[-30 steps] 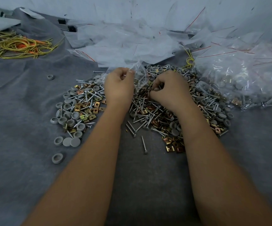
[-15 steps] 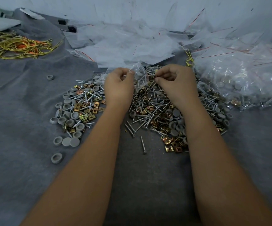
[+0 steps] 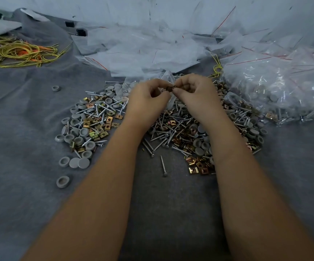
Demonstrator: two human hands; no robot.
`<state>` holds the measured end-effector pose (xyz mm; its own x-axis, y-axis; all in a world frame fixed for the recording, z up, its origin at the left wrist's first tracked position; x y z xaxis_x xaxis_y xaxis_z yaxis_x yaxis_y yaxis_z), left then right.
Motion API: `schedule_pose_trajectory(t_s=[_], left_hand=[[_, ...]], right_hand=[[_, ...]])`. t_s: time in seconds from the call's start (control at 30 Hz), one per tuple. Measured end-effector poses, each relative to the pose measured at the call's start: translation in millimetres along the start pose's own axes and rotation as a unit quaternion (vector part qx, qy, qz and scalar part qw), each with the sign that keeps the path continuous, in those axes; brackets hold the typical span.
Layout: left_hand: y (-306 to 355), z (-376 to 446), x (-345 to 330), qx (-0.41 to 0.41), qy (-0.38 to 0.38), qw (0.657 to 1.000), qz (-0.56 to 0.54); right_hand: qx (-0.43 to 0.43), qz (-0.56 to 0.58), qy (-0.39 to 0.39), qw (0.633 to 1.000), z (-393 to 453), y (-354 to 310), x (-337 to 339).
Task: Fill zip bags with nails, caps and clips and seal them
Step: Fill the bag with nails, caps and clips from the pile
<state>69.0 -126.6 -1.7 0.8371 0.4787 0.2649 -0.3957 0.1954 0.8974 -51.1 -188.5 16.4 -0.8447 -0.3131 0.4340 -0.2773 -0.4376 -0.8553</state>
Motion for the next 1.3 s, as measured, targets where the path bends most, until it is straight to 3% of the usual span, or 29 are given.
schedule_pose_trajectory(t_s=[0.23,0.57,0.73,0.87,1.07,1.2,1.3], left_hand=[[0,3,4,0.005,0.002,1.000,-0.024],[-7,4,-1,0.046,0.036,0.998,0.006],[-23,4,22,0.086,0.125,0.984,-0.096],[-14,4,10,0.049,0.074,0.996,-0.023],[3,4,16,-0.019,0.101,0.992,-0.072],[1,6,7,-0.008,0.046,0.999,-0.004],[0,4,9,0.009,0.051,0.999,0.013]], right_hand=[[-0.003,-0.018,-0.037,0.999,1,4,-8],[-0.003,-0.035,-0.024,0.999,1,2,-18],[-0.044,0.041,0.009,0.998,0,7,-1],[-0.020,0.042,0.023,0.999,-3,1,1],[-0.004,0.037,0.011,0.999,-4,0,0],[0.048,0.015,-0.019,0.999,-8,-10,-5],[0.070,-0.001,-0.024,0.997,-10,-14,-6]])
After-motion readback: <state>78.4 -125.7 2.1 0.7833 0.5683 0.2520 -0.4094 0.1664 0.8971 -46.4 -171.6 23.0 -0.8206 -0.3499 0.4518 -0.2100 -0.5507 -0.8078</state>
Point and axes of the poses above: each hand's wrist, its own z-axis towards the middle knuckle, its own x-axis out of the back of the hand, y = z × x, the point moved 8 cm from there along z, towards the middle knuckle, and after that the axes turned 2 degrees about -y, right-handed, at the moved point
